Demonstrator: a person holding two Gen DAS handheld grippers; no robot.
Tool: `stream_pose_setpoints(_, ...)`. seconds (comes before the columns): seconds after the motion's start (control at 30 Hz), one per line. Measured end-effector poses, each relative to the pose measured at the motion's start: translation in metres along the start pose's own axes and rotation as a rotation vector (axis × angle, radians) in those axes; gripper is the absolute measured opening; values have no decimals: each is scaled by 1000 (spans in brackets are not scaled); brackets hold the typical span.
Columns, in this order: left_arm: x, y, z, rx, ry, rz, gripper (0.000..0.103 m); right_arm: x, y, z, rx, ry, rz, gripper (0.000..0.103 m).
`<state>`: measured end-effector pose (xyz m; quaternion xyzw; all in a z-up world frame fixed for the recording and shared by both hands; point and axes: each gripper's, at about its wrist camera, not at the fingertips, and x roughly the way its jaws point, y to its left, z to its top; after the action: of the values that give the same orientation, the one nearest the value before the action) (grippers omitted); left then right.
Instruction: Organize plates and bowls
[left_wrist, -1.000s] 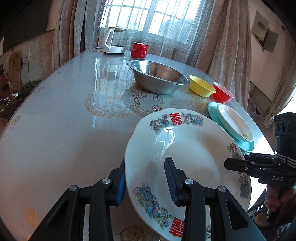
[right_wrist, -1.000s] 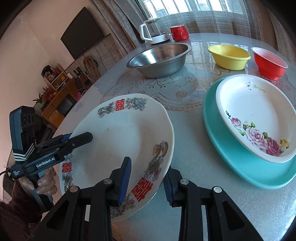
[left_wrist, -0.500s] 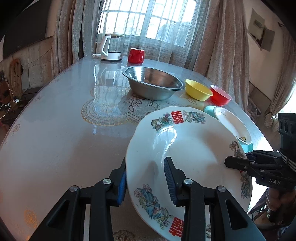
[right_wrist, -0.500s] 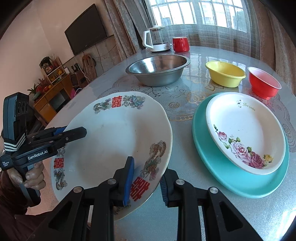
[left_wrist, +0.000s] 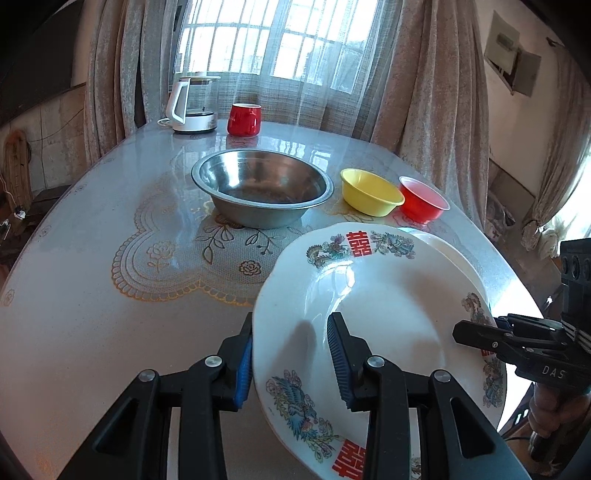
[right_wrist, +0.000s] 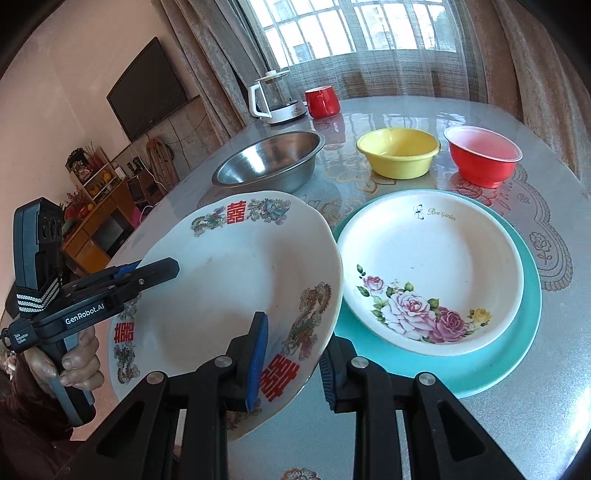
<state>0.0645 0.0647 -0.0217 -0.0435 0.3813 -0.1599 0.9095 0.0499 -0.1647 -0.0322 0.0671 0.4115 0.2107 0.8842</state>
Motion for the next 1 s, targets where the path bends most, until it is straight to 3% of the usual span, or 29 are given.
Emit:
stream_pose_setpoints(0.53,63,-84,66,84,19,-75,37,-39,-85,36,81,-61,-136,26)
stream_pose_setpoints(1.0,109,-108,73,100,95,-72,37,-20,-132,39,135,-7,-193,26)
